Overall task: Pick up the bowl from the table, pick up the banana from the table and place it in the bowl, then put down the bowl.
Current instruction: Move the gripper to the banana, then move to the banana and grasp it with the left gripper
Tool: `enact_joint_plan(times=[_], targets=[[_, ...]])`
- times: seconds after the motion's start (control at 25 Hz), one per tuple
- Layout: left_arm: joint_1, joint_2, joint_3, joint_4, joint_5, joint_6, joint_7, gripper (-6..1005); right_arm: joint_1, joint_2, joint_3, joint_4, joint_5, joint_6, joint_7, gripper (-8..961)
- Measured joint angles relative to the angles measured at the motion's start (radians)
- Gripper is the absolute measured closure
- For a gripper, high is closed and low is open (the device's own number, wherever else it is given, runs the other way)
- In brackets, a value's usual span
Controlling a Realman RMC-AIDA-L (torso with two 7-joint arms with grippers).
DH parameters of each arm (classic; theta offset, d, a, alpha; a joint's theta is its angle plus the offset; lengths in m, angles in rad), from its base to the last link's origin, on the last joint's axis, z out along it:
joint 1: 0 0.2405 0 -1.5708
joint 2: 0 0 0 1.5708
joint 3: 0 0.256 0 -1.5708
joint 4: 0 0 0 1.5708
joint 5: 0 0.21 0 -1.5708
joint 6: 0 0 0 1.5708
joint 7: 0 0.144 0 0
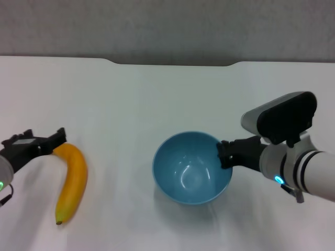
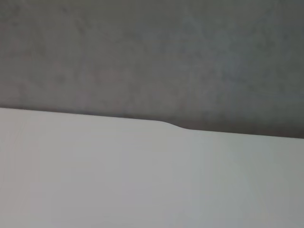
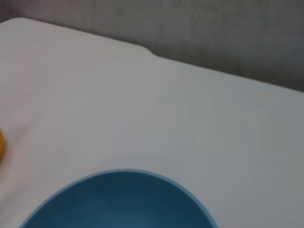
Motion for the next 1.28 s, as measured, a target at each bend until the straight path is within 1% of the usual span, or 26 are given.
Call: enact_joint_plan(times=[0.12,0.2,0.24,0.32,0.44,0.64,0.72,0.8,0.92,1.0,1.08,1.28], targets=[[-0.027,0.006,-0.02,0.002,0.112,-0.082,-0.132,108,-0.011,0.0,0.011,0.012,-0.007,0.001,0.0,914],[-0.05,0.005,-0.054,0.001,0.238,-0.152,-0.248,108,-0.015,0.0,0.017,0.015,-0.009,0.001,0.0,913],[-0.068,0.001,-0.076,-0.001,0.342,-0.196,-0.328,109,-0.015,0.0,0.018,0.015,-0.009,0.001,0.0,913],[-0.102,-0.003,-0.094,-0.005,0.529,-0.257,-0.468,109,-0.015,0.0,0.02,0.015,-0.009,0.001,0.0,913],[-0.144,-0.003,-0.095,-0.015,0.715,-0.311,-0.637,109,-0.015,0.0,0.02,0.016,-0.009,0.001,-0.001,913],[-0.157,-0.011,-0.091,-0.074,0.923,-0.327,-0.8,108,-0.015,0.0,0.02,0.017,-0.009,0.002,-0.001,912],[-0.171,-0.013,-0.082,-0.089,1.031,-0.358,-0.89,108,-0.015,0.0,0.02,0.017,-0.009,0.003,-0.001,912],[-0.199,-0.013,-0.078,-0.099,1.135,-0.424,-1.003,109,-0.015,0.0,0.02,0.019,-0.009,0.003,-0.001,913],[-0.261,-0.013,-0.072,-0.1,1.26,-0.555,-1.15,111,-0.017,0.0,0.02,0.022,-0.009,0.003,-0.001,914],[-0.289,-0.013,-0.052,-0.098,1.327,-0.61,-1.221,113,-0.017,0.0,0.023,0.023,-0.01,0.003,-0.001,914],[-0.302,-0.012,-0.021,-0.098,1.366,-0.634,-1.276,113,-0.019,0.0,0.026,0.023,-0.01,0.003,-0.001,914],[-0.306,-0.015,0.004,-0.11,1.372,-0.633,-1.327,112,-0.027,-0.001,0.032,0.026,-0.011,0.002,-0.007,914]])
